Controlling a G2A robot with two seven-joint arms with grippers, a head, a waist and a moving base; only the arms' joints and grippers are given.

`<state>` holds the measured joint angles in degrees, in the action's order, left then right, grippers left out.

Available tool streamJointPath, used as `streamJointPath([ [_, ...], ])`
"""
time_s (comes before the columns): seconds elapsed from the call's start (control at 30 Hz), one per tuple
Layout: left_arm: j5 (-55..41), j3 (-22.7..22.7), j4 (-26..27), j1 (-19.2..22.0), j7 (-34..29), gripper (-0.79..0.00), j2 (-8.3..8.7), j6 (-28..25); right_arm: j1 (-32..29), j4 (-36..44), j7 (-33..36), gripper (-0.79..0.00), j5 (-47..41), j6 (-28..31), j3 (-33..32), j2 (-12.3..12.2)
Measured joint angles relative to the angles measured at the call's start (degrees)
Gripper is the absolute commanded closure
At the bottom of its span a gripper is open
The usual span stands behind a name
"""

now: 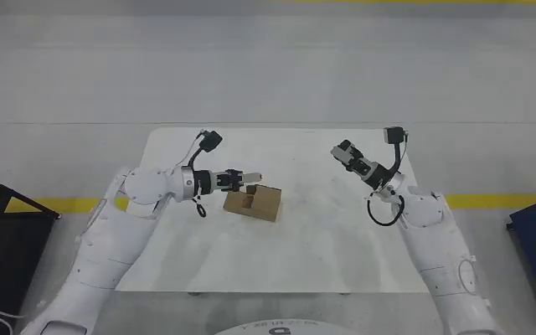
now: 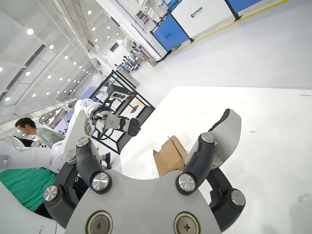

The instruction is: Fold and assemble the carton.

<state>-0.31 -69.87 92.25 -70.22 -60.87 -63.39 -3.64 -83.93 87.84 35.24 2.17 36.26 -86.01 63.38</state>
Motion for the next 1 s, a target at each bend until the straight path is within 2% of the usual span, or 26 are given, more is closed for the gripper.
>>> streamJointPath([
  [0.17,-8.1,-13.7,-1.4,-9.6,-1.6,-0.785,2.15,-5.8,-0.1,0.4,0.4,-0.785,0.2,-0.4,0.2,0.0],
  [0.33,-20.0,-20.1,-6.7,-13.8,-4.2,-0.785,2.63,-11.8,-0.1,0.4,0.4,-0.785,0.2,-0.4,0.2,0.0],
  [0.43,-24.2,-20.8,-7.9,-14.2,-4.7,-0.785,2.65,-13.2,1.1,1.5,0.9,-0.785,2.4,-2.6,1.6,0.0],
  [0.5,-23.0,-20.8,-7.8,-14.1,-4.7,-0.785,2.65,-13.0,4.1,3.2,1.0,-0.785,9.1,-10.3,5.8,0.6],
  [0.57,-22.7,-20.7,-7.8,-14.1,-4.7,-0.785,2.64,-12.9,8.2,3.5,2.4,-0.785,16.0,-21.5,11.5,1.4],
  [0.67,-22.8,-20.7,-7.8,-14.1,-4.7,-0.785,2.64,-12.9,13.2,3.2,1.6,-0.785,23.2,-34.4,19.8,2.8],
  [0.73,-22.8,-20.8,-7.8,-14.1,-4.7,-0.785,2.64,-12.9,14.1,3.3,3.2,-0.785,24.0,-37.3,22.0,3.0],
  [0.93,-22.8,-20.8,-7.8,-14.1,-4.7,-0.785,2.65,-13.0,13.9,3.1,3.9,-0.785,24.1,-37.1,21.5,2.9],
  [1.0,-22.8,-20.8,-7.8,-14.1,-4.7,-0.785,2.64,-13.0,16.0,3.3,7.8,-0.785,28.0,-40.9,25.4,3.5],
])
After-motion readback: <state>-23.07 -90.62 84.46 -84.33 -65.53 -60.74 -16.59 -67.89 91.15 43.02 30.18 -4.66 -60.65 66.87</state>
